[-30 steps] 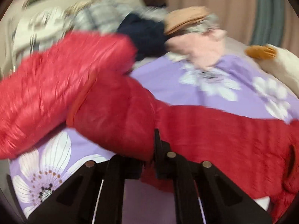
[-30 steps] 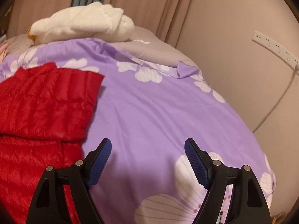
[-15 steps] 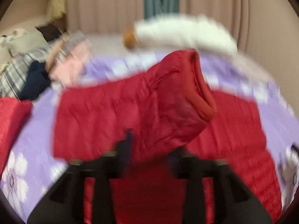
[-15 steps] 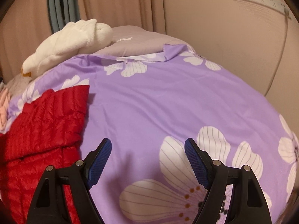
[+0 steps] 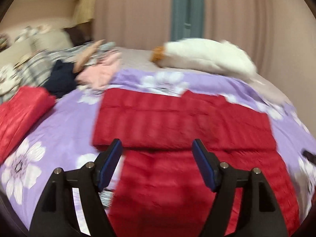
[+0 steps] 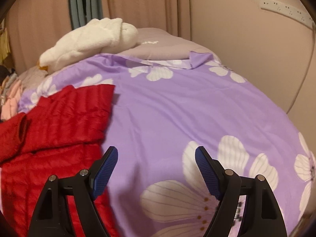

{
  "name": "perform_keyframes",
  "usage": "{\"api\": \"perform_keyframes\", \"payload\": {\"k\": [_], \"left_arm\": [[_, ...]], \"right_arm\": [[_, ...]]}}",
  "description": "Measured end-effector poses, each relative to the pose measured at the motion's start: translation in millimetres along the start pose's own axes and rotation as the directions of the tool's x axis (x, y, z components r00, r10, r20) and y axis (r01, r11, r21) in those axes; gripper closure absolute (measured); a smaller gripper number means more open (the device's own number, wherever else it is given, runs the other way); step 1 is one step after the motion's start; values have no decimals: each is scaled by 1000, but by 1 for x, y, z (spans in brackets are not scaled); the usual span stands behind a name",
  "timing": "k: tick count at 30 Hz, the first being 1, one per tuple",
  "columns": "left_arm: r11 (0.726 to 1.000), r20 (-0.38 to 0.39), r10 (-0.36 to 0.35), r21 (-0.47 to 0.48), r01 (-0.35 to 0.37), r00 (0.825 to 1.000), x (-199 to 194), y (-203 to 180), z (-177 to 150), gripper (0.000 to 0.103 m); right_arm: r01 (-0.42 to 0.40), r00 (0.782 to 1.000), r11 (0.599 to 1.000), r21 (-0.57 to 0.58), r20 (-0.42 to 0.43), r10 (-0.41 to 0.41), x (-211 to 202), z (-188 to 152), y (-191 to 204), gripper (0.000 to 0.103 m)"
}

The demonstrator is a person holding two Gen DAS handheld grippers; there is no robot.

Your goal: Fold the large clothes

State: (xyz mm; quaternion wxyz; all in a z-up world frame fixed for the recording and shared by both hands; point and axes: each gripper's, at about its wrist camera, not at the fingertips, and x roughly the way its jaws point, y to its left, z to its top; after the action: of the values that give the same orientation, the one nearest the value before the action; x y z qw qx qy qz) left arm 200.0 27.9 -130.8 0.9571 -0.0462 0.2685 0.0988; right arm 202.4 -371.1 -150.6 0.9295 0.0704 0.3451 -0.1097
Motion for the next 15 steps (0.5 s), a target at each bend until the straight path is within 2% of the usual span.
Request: {"api": "perform_keyframes", "payload": {"k": [2, 3, 4, 5, 6, 8, 11, 13, 15], "left_arm": [[996, -49, 84, 16, -84, 995, 24, 14, -2, 32], [991, -79, 131, 20, -130, 988, 33, 21, -7, 38], [985, -107, 171, 20, -170, 979, 42, 26, -10, 45], [971, -167, 237, 23, -237, 957, 56, 37, -17, 48], [970, -204, 242, 19, -243, 949, 62, 46, -20, 52], [984, -252, 156, -42, -172, 955, 69, 69, -28, 58], [980, -267, 154, -85, -182, 951, 69, 93, -29, 72], [979, -239, 150, -101, -178, 959, 68, 108, -27, 74], [976, -242, 144, -123, -177, 960, 71, 121, -24, 73]], "right_arm": [[-8, 1000, 1000, -18, 5, 8, -3, 1, 14, 23], [-24, 1000, 999, -24, 9, 25, -4, 2, 19, 23], [-49, 999, 998, -28, 12, 50, -5, 3, 25, 23], [-83, 996, 996, -28, 12, 83, -8, 4, 32, 23], [-120, 993, 992, -27, 12, 120, -10, 5, 42, 23], [-176, 984, 983, -57, 12, 177, -16, 4, 68, 23], [-238, 971, 963, -125, -20, 237, -19, 1, 106, 23], [-277, 961, 947, -162, -26, 277, -20, 1, 137, 23], [-317, 948, 926, -207, -54, 313, -15, 4, 172, 23]]}}
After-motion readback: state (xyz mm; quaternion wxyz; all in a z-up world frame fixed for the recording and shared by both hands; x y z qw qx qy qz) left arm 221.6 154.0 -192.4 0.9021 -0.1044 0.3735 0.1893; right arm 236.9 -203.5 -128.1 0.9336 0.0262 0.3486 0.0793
